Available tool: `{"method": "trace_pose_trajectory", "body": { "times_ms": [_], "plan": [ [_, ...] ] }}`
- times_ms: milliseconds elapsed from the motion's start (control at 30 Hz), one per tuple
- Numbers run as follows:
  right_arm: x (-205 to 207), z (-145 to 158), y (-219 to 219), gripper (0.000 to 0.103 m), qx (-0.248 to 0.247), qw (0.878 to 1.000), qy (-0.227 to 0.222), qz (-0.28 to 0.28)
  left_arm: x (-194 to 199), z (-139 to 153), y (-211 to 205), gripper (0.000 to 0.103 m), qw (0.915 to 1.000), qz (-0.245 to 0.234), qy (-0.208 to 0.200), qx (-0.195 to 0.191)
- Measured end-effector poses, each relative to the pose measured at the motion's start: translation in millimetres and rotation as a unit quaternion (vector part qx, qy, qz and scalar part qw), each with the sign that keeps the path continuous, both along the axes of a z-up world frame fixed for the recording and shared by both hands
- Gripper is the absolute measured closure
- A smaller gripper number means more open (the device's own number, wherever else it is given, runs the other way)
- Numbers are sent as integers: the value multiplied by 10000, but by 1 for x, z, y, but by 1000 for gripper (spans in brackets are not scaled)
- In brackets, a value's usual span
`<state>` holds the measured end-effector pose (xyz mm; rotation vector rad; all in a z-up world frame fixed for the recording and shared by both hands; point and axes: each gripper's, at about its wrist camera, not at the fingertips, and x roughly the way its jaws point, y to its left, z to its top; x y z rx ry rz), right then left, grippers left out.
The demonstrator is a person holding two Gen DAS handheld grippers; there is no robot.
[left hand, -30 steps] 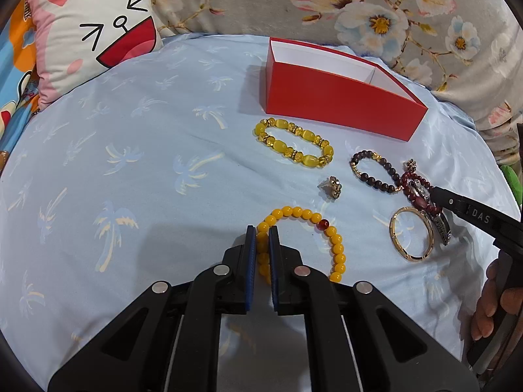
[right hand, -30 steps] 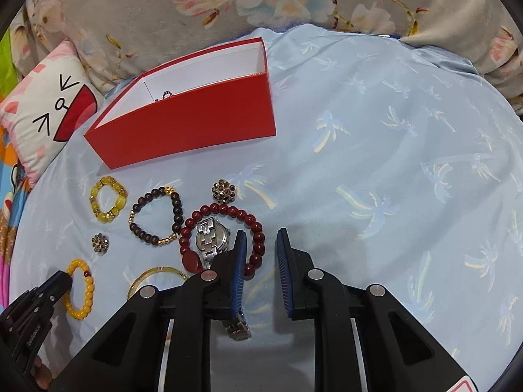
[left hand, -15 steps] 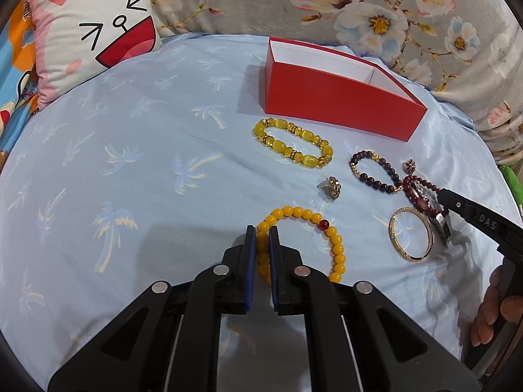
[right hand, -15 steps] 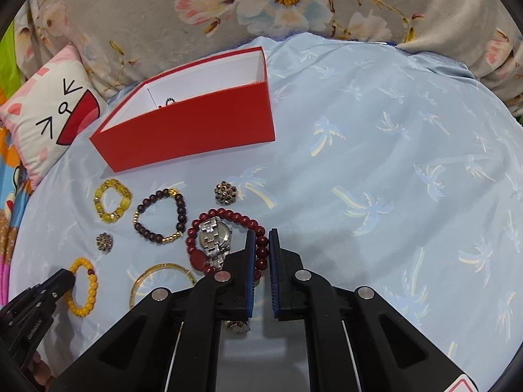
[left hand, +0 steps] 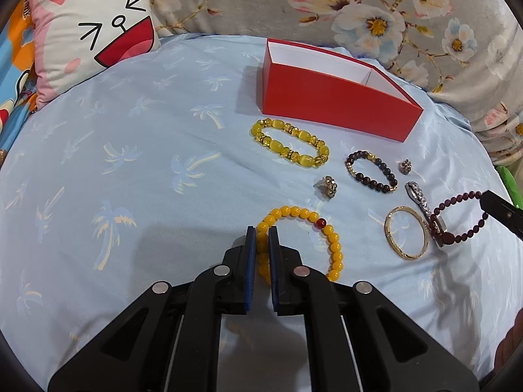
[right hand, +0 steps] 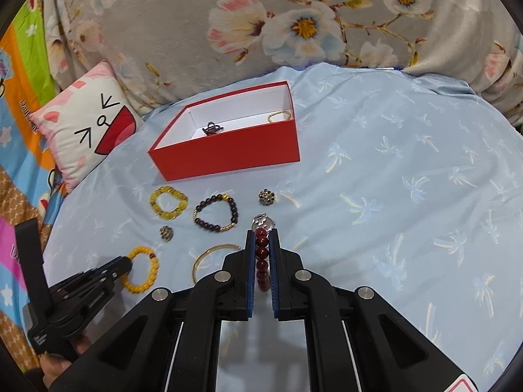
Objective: Organize jewelry
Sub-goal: 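Carry both bracelets into the red box and open both tools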
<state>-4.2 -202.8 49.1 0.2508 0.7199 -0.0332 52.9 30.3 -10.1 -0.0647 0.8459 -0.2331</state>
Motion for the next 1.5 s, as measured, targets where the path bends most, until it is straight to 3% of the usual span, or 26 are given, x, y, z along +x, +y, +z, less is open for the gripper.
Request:
{"method": "trace_pose_trajectory", "body": {
  "times_ms": [300, 800, 1233, 1500],
  "plan": [
    [-23, 2, 5, 95, 6, 10000, -28, 78, -18, 10, -4, 96, 9997, -146, -2, -181],
    [-16, 23, 4, 95, 66, 9995, -228, 225, -21, 80, -19, 96, 9972, -508, -453, -324],
    [66, 79, -14, 95, -31, 9972, -664, 339, 55, 155, -60, 96, 9893, -784, -1211, -218],
    [151, 79, -22, 95, 219, 9973, -529, 454, 126, 161, -79, 96, 9879, -890, -1197, -418]
  ]
}}
